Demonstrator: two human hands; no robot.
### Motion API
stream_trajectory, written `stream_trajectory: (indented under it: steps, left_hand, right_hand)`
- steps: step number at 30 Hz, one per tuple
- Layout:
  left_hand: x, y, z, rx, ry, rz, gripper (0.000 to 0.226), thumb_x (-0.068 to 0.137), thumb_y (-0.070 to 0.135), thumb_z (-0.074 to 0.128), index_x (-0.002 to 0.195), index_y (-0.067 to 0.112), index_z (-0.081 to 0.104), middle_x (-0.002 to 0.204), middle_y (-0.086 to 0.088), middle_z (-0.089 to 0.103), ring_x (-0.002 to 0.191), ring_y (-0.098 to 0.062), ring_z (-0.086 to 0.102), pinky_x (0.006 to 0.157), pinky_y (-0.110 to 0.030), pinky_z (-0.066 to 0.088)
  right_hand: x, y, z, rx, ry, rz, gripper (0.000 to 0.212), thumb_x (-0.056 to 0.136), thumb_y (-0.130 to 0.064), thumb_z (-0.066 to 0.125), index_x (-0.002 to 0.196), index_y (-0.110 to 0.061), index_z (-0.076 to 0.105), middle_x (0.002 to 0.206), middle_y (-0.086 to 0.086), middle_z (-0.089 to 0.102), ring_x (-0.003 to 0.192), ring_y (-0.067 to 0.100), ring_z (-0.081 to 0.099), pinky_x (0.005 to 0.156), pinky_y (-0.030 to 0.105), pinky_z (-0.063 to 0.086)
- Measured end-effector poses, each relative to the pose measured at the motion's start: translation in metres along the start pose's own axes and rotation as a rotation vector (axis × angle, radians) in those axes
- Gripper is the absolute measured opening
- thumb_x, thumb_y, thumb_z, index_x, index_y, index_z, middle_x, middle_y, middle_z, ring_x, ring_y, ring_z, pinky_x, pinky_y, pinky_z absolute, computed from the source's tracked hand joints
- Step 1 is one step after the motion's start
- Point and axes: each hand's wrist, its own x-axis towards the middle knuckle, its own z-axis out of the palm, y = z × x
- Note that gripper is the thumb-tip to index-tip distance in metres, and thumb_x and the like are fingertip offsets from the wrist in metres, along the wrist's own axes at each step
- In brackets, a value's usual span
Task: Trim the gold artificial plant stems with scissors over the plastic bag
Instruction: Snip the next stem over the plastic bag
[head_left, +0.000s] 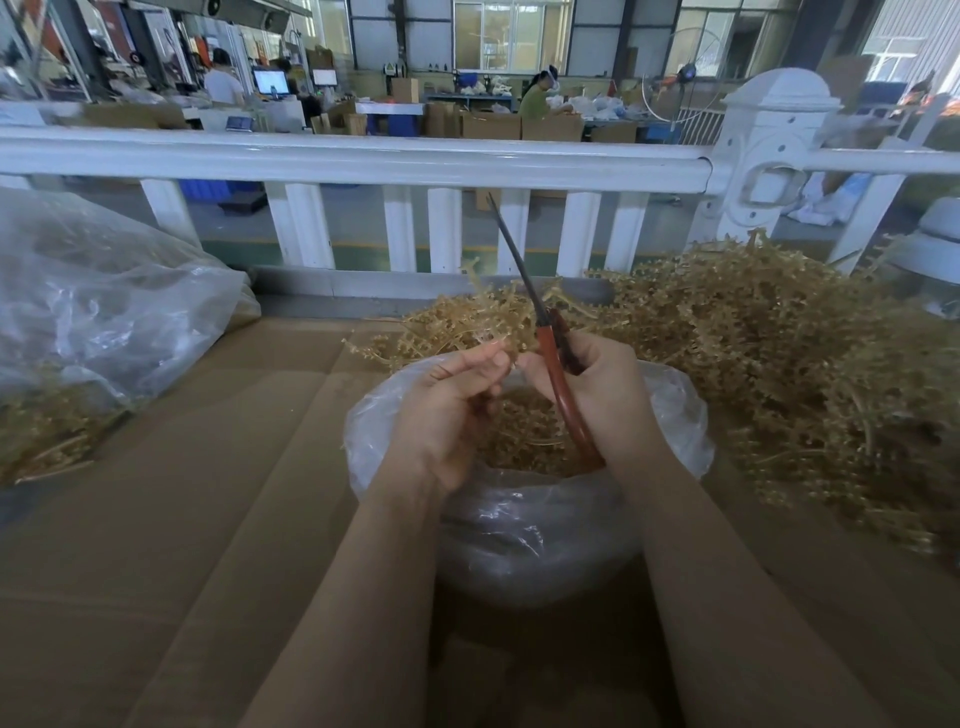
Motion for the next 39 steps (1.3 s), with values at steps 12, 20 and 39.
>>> stream_trajectory:
  steps: [12,20,39]
  left_hand:
    - [0.0015,-0.0007,0.0026,-0.077,0.049,-0.029,0.013,0.070,0.013,0.071,0.081,0.019,0.070,0.079,0.002,0.071,0.058,-0.004,0.055,0.052,-0.014,0.043]
    - [-0.0009,-0.0011,0.0054,0.025,0.035,-0.036,0.017,0.073,0.015,0.069,0.089,0.017,0.067,0.070,0.008,0.065,0.059,-0.004,0.049,0.058,-0.018,0.038]
    - [-0.0029,0.0008,0.0098,0.177,0.209,0.240,0.014,0.089,0.005,0.068,0.075,0.006,0.067,0.060,0.002,0.069,0.057,-0.005,0.062,0.059,-0.017,0.051]
  right_hand:
    - [-0.0046,-0.0101,-0.0044,0.064,0.109,-0.104,0.022,0.083,-0.019,0.083,0.077,-0.032,0.067,0.065,-0.013,0.067,0.058,-0.004,0.057,0.056,0.010,0.045]
    - [-0.0048,-0.0052,0.0020,-0.012,-0.006,-0.042,0.016,0.085,-0.024,0.080,0.074,-0.017,0.071,0.066,-0.013,0.068,0.059,0.001,0.058,0.057,0.017,0.049]
    - [-0.0067,-0.0060,-0.0027,-0.220,0.035,-0.052,0.031,0.073,-0.062,0.075,0.076,-0.033,0.067,0.069,-0.026,0.066,0.062,-0.004,0.061,0.055,0.015,0.044]
